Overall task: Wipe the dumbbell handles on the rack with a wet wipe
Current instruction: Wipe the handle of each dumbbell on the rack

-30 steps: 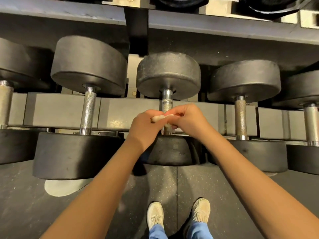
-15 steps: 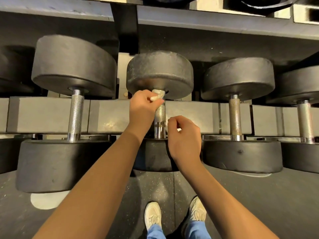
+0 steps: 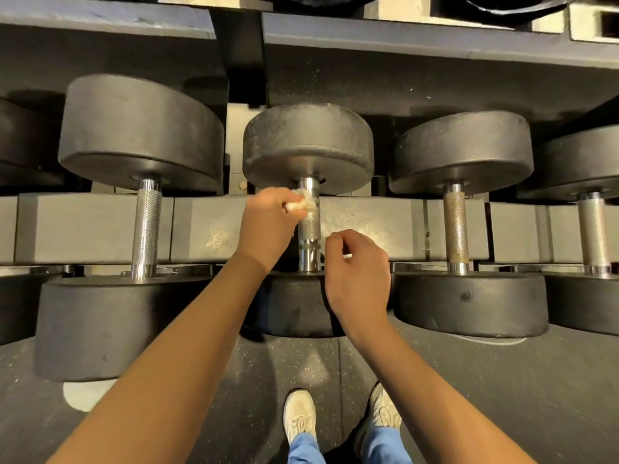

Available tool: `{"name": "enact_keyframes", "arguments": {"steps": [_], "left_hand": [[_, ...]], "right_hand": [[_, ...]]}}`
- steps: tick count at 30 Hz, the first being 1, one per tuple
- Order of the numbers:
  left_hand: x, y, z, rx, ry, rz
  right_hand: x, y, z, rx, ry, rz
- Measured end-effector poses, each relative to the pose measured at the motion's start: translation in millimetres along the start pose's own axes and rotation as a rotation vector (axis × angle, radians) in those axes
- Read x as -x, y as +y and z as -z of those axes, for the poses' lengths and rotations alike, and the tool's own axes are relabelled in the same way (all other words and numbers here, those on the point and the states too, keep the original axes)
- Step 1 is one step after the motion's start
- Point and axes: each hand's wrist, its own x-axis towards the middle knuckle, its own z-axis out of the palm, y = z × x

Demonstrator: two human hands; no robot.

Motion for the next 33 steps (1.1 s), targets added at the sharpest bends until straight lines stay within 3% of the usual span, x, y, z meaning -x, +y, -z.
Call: {"name": "enact_keyframes", "arguments": {"steps": [4, 6, 10, 15, 21, 28, 33], "left_hand": [[18.4, -8.2, 14.6, -0.061, -0.350, 0.144], [18.7, -4.8, 18.2, -0.066, -0.378, 0.145], [18.6, 9.3, 18.7, -0.032, -0.266, 0.168], [25.5, 5.6, 28.6, -0.038, -0.534, 0.256], [45.7, 13.3, 47.6, 0.027, -0.306, 0.278], [98.6, -36.1, 135.1, -0.439, -0.083, -0.038], [102.3, -51.0, 140.6, -0.472, 0.198, 0.034]], "right_hand": [[0.5, -1.5, 0.6, 0.003, -0.007, -0.015], [-0.3, -1.8, 1.0, 0.018, -0.001, -0.020], [1.6, 1.9, -3.6, 0.079, 0.012, -0.012], [13.4, 4.9, -8.1, 0.145, 0.053, 0.011], [10.7, -0.3, 2.8, 0.099, -0.073, 0.048], [14.2, -0.5, 3.9, 0.238, -0.140, 0.289], [14.4, 0.4, -0.9, 0.339, -0.187, 0.370]]}}
